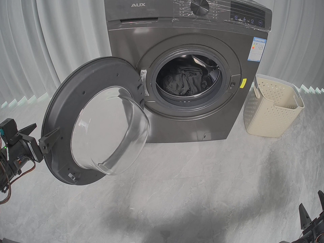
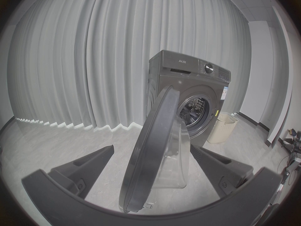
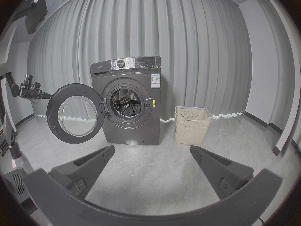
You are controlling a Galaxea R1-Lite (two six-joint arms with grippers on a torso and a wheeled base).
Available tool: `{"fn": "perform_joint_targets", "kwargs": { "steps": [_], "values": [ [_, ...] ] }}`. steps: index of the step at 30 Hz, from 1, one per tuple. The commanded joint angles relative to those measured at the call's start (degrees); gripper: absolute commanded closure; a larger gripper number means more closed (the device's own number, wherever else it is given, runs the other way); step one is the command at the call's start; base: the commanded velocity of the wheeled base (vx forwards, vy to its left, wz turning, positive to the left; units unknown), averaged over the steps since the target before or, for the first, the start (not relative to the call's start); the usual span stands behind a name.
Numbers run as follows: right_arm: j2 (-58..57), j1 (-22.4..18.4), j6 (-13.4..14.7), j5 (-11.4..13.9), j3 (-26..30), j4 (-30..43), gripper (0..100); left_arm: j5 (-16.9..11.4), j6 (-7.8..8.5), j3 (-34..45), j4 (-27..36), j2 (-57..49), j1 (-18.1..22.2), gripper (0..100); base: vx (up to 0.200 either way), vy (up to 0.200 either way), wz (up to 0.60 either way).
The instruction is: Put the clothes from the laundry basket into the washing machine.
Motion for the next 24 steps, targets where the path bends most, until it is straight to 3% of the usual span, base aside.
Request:
{"fn": "perform_joint_targets", "kwargs": {
  "steps": [1, 4, 8, 24],
  "values": [
    [-0.75, 0.01, 0.08, 0.01, 0.92, -0.01, 0, -0.10, 0.09, -0.07, -0.23, 2.92, 0.05, 0, 0.000, 0.000, 0.00],
    [-0.75, -0.07, 0.34, -0.07, 0.92, 0.08, 0, -0.10, 0.09, 0.11, -0.23, 2.66, 0.05, 0, 0.000, 0.000, 0.00],
    [-0.75, 0.01, 0.25, -0.07, 0.92, -0.09, 0, -0.10, 0.09, 0.81, -0.23, 0.64, -0.48, 0, 0.000, 0.000, 0.60],
    [-0.75, 0.01, 0.08, -0.07, 0.92, -0.01, 0, -1.60, 0.36, 1.16, -0.14, 0.11, -0.66, 0, 0.000, 0.000, 0.00]
  ]
}}
